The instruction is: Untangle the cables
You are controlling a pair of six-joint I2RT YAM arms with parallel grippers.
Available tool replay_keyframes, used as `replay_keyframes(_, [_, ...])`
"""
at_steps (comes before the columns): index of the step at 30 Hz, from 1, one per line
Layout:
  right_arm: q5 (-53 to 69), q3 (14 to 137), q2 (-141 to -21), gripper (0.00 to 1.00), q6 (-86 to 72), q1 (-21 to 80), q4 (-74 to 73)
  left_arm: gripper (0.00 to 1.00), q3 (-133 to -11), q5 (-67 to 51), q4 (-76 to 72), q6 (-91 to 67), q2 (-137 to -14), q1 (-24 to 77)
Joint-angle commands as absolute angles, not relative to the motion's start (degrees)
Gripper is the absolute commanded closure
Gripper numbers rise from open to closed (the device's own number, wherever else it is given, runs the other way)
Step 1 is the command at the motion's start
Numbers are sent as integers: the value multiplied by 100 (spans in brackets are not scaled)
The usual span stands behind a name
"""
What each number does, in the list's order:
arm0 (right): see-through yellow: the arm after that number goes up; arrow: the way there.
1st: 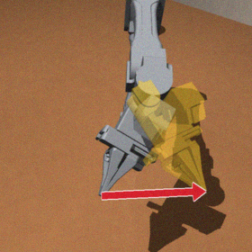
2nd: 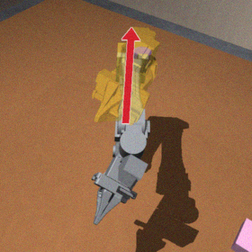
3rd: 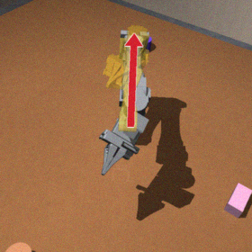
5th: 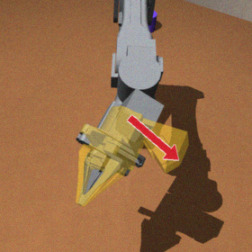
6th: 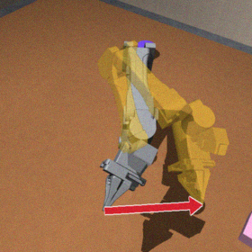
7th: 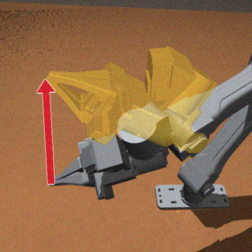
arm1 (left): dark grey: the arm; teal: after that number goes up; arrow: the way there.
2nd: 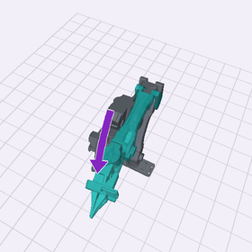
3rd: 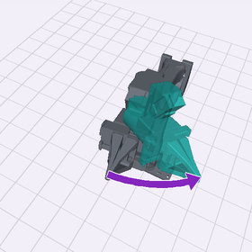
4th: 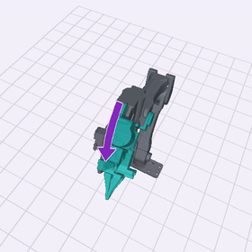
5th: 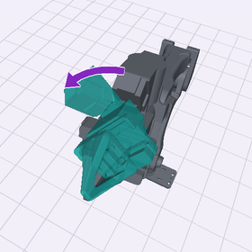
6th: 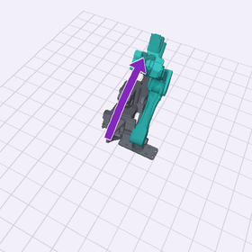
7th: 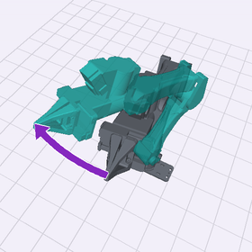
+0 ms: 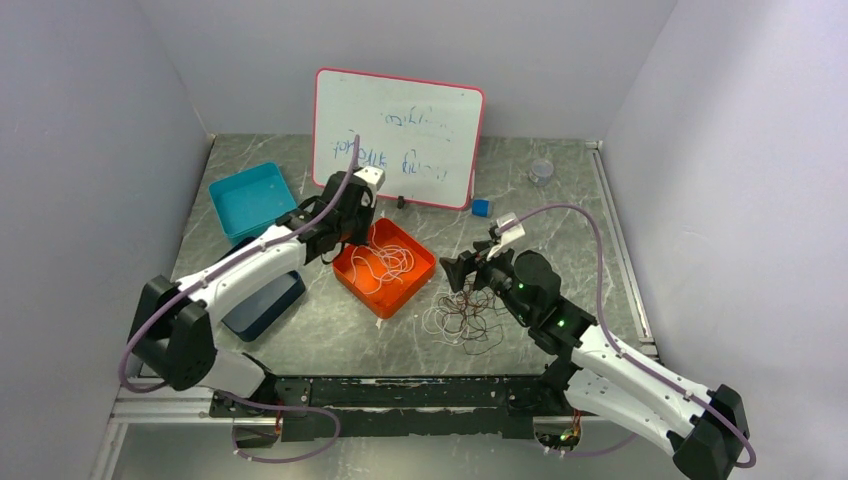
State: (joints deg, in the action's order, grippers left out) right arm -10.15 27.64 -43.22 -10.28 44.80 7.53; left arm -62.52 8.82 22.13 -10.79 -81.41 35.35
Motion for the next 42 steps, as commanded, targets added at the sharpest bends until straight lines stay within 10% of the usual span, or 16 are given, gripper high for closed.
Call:
replay_keyframes(1, [-976, 2707, -4330, 13, -1068, 4465, 932, 93, -6227, 978, 1778, -1130, -8485, 3423])
replay_keyframes(15, [-953, 2628, -4371, 12, -1085, 4465, 1000, 92, -6738, 797, 1846, -1156, -9781, 3283])
replay_keyframes(30, [-1128, 2609, -4422, 12, -1138, 4465, 1008, 54, -7062, 511, 1986, -1117, -9714, 3287])
replay_keyframes(42, [-2642, 3042, -4622, 12, -2132, 4468, -115, 47, -6952, 122, 2080, -1086, -9038, 3278])
